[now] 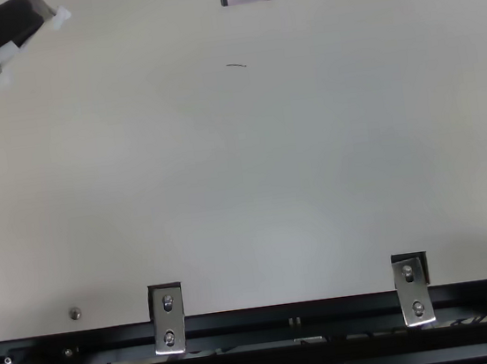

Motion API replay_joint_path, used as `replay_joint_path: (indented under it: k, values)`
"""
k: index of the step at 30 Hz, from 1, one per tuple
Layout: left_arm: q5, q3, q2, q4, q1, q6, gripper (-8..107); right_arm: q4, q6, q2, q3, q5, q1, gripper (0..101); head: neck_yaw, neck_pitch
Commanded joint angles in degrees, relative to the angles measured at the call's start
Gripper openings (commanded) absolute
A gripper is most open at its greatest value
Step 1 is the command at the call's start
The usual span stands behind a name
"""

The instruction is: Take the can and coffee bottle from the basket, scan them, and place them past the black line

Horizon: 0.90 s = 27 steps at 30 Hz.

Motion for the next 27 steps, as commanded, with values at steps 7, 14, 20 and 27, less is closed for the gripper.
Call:
replay_joint_path:
  k: [7,14,20,27]
  values:
    - [0.0,0.0,0.0,0.0,0.0,0.0,90,1.74,18.5,0.57,-5.01,11.92,-2.62,101,0.56,-1.54]
    - [0.0,0.0,0.0,0.0,0.0,0.0,90,2.01,30.39,-1.21,-5.55,22.22,-3.31,101,0.56,-1.54]
    - [0.0,0.0,0.0,0.0,0.0,0.0,90,-2.37,32.75,-3.67,-4.19,30.65,-1.65,101,0.56,-1.54]
    - [0.0,0.0,0.0,0.0,0.0,0.0,90,-5.45,33.94,-5.3,-3.58,33.77,-1.2,101,0.56,-1.54]
